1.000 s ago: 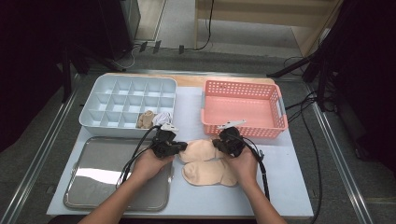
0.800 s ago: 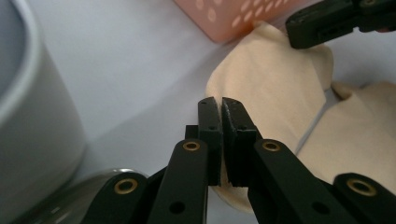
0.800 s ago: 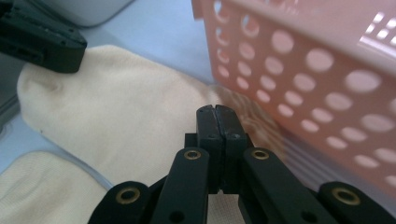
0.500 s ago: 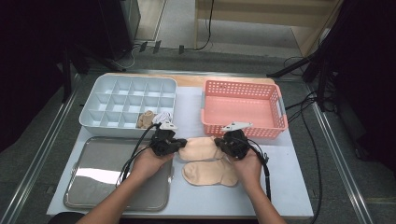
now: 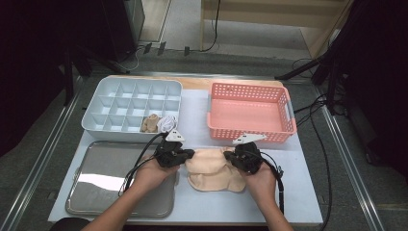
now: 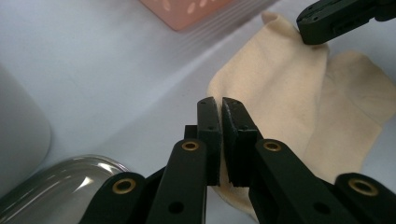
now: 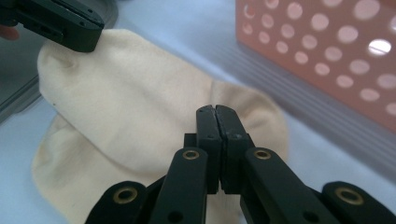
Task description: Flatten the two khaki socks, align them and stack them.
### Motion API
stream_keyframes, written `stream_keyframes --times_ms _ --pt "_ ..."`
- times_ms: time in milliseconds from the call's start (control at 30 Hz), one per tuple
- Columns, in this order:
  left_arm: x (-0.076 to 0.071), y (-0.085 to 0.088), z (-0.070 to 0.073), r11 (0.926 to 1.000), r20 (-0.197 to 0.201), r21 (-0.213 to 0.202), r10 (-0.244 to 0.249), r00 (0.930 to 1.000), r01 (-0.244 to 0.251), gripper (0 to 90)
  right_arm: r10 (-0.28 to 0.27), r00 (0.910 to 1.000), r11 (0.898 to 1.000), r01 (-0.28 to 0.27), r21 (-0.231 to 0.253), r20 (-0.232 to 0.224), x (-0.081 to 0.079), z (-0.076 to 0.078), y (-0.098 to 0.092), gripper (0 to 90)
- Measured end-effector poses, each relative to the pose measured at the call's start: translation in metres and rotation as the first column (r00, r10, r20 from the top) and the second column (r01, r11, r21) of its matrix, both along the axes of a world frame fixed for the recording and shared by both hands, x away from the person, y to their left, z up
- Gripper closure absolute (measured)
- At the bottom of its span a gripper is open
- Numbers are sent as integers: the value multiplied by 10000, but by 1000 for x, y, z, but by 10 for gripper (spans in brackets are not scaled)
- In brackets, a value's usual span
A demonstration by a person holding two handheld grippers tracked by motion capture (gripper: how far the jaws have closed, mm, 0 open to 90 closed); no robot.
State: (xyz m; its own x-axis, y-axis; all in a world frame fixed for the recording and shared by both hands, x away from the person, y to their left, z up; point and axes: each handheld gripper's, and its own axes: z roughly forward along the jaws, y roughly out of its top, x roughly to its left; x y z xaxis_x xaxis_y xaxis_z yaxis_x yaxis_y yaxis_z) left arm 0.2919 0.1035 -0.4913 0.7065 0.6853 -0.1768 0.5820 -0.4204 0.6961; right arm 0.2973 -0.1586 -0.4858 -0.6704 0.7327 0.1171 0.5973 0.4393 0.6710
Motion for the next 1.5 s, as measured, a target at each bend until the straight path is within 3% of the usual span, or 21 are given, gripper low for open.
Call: stream_keyframes --times_ms 200,367,500,567,800,1000,1500 --pt "-5 -1 -1 9997 -92 128 -186 9998 187 873 16 9991 10000 -13 68 -417 -10 0 -7 880" --pt "-5 -1 -1 9997 -191 -174 -154 9997 151 873 -119 9988 9996 132 269 -480 -9 0 -8 872" --pt "-6 -2 0 9995 -132 -102 -294 9995 292 873 -86 9990 9994 101 344 -437 -7 1 -6 881" --pt "-7 -2 -1 9995 -123 -61 -311 9994 311 873 -63 9989 9989 83 452 -456 -5 1 -3 888" --pt "-10 0 2 9991 -76 -223 -372 9993 371 873 -11 9985 9978 47 661 -539 8 -1 6 775" --pt "-10 1 -1 9994 -178 -156 -298 9994 296 873 168 9985 9972 -129 731 -525 17 -1 16 758" --pt "-7 2 -7 9998 -446 -175 -33 9990 25 870 852 9932 9961 -830 307 -793 35 -20 49 663"
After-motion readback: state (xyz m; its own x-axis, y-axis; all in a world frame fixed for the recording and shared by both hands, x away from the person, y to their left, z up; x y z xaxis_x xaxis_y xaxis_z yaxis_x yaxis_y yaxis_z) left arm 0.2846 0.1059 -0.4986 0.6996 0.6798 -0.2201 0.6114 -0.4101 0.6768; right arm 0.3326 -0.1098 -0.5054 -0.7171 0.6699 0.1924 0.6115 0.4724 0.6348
